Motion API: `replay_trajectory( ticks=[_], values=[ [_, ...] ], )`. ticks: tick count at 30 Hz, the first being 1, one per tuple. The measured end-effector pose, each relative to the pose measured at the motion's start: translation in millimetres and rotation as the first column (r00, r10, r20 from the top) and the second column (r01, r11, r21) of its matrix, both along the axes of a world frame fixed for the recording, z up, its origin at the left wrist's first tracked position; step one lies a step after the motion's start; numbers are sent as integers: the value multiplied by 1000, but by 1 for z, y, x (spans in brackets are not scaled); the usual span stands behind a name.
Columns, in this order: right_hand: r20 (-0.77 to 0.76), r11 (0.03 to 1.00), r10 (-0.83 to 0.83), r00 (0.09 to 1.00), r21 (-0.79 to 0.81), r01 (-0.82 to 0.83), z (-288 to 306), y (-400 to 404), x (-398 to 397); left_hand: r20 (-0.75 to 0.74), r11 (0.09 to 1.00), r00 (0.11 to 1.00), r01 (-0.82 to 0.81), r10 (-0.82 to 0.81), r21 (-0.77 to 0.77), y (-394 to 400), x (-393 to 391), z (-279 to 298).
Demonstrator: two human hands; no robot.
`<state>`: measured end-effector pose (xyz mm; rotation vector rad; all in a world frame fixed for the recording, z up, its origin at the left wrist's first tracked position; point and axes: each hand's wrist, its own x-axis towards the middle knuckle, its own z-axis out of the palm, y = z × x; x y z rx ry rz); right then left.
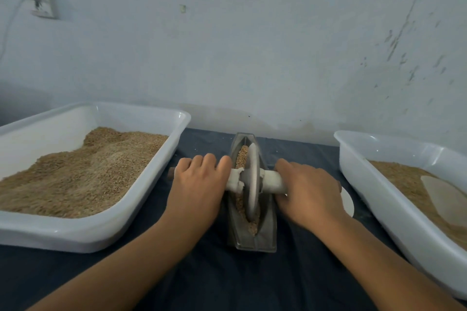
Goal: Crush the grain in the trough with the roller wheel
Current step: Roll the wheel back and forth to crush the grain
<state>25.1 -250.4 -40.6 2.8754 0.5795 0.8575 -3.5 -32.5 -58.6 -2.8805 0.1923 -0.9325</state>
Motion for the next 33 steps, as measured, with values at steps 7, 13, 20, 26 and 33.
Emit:
replay_trajectory(
  ticks=[7, 13, 20, 26, 33],
  values=[
    [-253, 995, -84, 964, 30, 95, 2, 1, 51, -75, 999, 997, -31, 33, 35, 0, 45, 12],
    [-363, 998, -62, 930, -16, 60, 11, 1, 85, -56, 997, 996, -65, 68, 46, 1, 78, 12],
    [-655, 997, -3, 756, 55, 52, 35, 8, 115, -7, 992, 996, -89, 90, 86, 0, 105, 15],
    [-683, 995, 11, 730, 79, 59, 35, 10, 118, 39, 996, 997, -73, 71, 57, 1, 107, 12],
    [-530, 997, -75, 845, -31, 70, 27, 9, 103, 61, 999, 997, -46, 46, 6, 0, 89, 7]
  ],
)
